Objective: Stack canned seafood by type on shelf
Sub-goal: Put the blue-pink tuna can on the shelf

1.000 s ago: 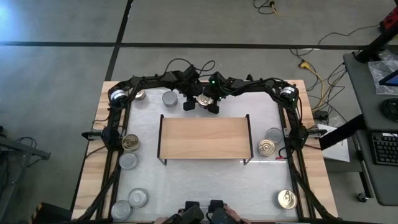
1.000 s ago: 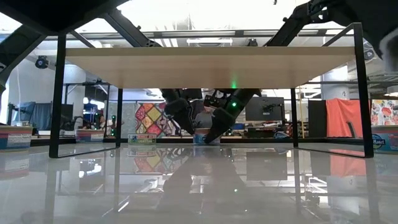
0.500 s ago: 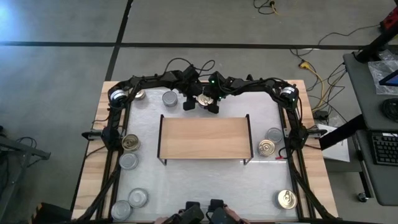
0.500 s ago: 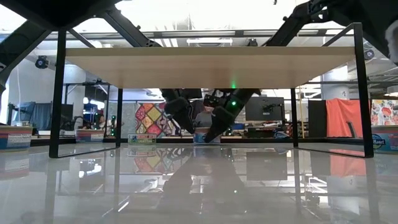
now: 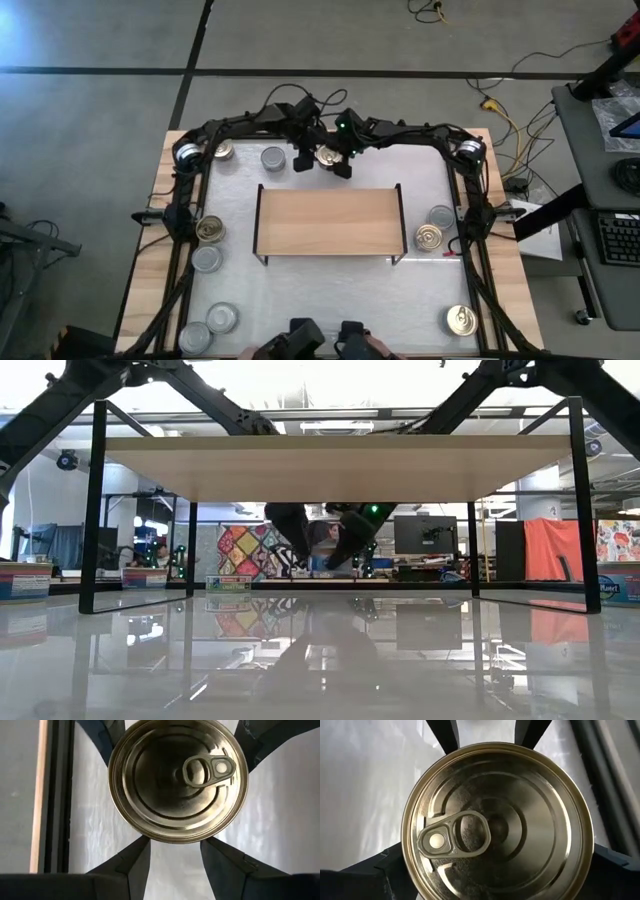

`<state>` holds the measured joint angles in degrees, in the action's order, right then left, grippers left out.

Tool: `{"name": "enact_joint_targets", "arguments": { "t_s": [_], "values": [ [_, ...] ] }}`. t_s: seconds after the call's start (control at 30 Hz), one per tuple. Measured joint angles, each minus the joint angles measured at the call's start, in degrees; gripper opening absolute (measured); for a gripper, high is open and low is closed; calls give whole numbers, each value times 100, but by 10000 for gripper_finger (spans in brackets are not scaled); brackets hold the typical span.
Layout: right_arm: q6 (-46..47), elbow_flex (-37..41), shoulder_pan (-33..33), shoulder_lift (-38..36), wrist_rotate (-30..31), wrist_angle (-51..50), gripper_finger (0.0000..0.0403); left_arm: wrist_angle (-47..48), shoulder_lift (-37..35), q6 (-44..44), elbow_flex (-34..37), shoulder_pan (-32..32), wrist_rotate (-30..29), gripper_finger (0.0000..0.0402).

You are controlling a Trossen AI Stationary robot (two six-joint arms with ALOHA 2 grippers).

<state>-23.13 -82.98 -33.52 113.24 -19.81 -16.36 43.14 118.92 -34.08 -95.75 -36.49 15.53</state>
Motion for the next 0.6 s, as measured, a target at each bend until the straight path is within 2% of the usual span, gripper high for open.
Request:
{"name": "enact_joint_targets", "arguments": {
  "t_s": [0.2,0.4,0.6],
  "values": [
    [-40,-31,14,-510,-107,-271,371,602,-285,220,-214,-181,-67,158],
    [-31,-39,38,-1176,60,-830,371,1115,-901,580,-213,-293,-82,158],
    [344,-42,243,-1996,153,-1663,371,1151,-1499,1152,-209,-302,-84,158]
  ]
}}
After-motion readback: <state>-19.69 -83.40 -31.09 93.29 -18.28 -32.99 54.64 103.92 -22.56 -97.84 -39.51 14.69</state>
